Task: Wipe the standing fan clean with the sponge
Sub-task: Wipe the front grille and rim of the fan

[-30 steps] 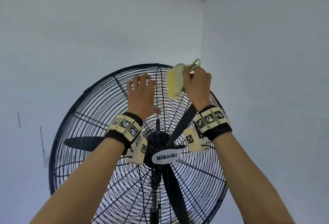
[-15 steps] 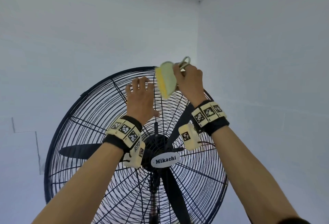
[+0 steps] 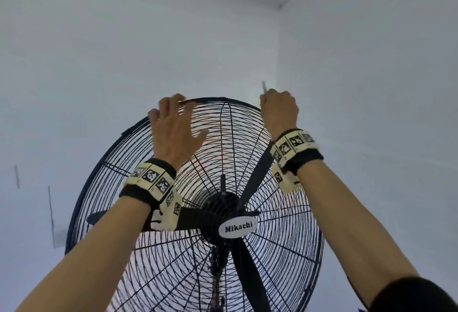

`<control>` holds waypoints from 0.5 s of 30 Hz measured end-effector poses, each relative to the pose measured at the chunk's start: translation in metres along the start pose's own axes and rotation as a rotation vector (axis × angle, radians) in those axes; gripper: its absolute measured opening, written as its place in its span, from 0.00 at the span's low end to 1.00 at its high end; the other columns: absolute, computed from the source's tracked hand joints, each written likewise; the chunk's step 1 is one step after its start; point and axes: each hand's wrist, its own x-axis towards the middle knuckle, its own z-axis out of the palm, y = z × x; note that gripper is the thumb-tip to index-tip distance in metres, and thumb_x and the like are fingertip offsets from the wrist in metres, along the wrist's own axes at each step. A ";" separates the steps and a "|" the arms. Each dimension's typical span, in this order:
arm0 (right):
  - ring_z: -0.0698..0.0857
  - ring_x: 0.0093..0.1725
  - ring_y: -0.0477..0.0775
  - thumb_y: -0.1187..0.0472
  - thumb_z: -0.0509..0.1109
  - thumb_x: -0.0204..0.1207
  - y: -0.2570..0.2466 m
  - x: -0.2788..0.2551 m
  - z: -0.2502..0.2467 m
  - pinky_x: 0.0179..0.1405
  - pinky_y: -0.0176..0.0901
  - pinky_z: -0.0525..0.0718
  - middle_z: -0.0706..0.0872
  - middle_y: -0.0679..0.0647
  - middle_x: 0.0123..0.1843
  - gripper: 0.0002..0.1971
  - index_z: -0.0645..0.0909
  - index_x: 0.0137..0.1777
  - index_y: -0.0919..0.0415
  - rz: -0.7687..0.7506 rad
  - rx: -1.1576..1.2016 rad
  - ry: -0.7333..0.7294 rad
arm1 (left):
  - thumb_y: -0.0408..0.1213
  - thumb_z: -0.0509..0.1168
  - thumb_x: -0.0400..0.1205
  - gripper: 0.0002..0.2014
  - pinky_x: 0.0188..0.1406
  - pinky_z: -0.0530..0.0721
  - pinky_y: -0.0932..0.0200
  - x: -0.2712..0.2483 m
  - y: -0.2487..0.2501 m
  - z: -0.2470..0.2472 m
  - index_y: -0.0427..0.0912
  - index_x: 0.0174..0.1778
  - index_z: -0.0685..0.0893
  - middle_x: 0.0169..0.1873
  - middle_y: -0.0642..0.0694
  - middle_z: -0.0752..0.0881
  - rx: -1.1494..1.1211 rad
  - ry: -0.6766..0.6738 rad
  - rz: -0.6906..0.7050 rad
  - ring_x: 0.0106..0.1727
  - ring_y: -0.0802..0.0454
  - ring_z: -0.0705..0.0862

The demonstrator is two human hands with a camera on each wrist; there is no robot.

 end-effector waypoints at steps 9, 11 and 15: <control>0.88 0.48 0.71 0.52 0.57 0.93 -0.040 0.019 0.009 0.50 0.55 0.80 0.91 0.67 0.49 0.21 0.87 0.61 0.66 -0.100 0.390 0.052 | 0.92 0.48 0.61 0.64 0.71 0.70 0.30 0.003 -0.039 0.006 0.52 0.88 0.61 0.78 0.33 0.70 0.112 -0.297 -0.207 0.75 0.30 0.70; 0.85 0.56 0.71 0.52 0.55 0.93 -0.012 0.020 0.013 0.55 0.56 0.78 0.90 0.69 0.56 0.22 0.85 0.64 0.67 0.045 0.314 0.062 | 0.91 0.49 0.61 0.64 0.70 0.70 0.31 -0.001 -0.044 0.004 0.52 0.88 0.61 0.76 0.32 0.70 0.126 -0.284 -0.211 0.73 0.30 0.71; 0.83 0.60 0.70 0.50 0.51 0.94 0.010 0.019 0.024 0.46 0.50 0.69 0.87 0.71 0.60 0.24 0.80 0.68 0.67 0.154 0.108 0.029 | 0.91 0.51 0.61 0.64 0.70 0.71 0.32 -0.003 -0.037 0.000 0.51 0.87 0.63 0.75 0.33 0.72 0.086 -0.257 -0.195 0.72 0.30 0.71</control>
